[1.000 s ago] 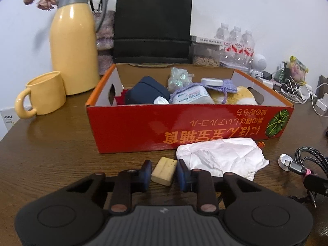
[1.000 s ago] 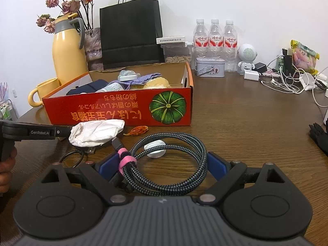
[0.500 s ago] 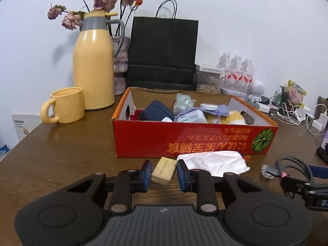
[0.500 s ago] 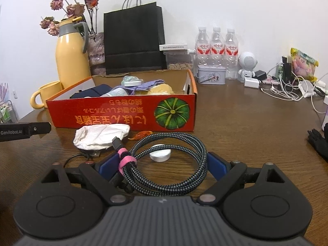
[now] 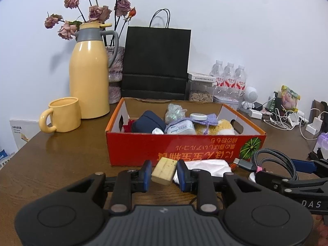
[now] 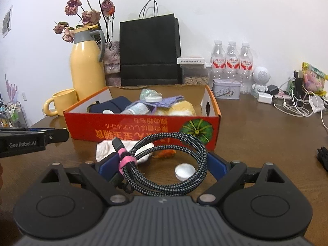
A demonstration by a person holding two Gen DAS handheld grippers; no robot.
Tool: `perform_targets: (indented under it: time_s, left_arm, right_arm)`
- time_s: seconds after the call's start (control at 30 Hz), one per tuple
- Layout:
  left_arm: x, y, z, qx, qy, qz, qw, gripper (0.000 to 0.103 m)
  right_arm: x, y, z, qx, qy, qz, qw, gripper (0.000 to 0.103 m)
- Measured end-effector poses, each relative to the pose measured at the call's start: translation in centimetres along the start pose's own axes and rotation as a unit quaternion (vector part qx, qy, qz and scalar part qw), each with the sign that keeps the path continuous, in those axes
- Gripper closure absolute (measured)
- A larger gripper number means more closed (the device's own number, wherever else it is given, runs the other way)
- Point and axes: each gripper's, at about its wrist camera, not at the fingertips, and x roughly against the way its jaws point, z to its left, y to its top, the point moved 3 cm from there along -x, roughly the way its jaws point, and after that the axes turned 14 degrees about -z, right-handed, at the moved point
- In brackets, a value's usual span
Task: Organize objects
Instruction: 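Carry cable and wooden block into the red box and open both tools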
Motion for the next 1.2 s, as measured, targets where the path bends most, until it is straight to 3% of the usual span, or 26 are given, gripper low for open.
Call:
perform_targets:
  time_s: [0.67,1.2]
  left_arm:
    - [-4.0,5.1,-0.9,-0.002,0.005,-0.040,0.9992,0.078]
    - [-11.2,7.2,-0.7,0.007,0.019,-0.040,0.9990,0.078]
  right_arm:
    - [-5.2,4.9,2.0,0.016,0.006,-0.024,1.000,0.011]
    - [-12.1,7.0,1.1,0.015,0.002,-0.020,1.000,0.011]
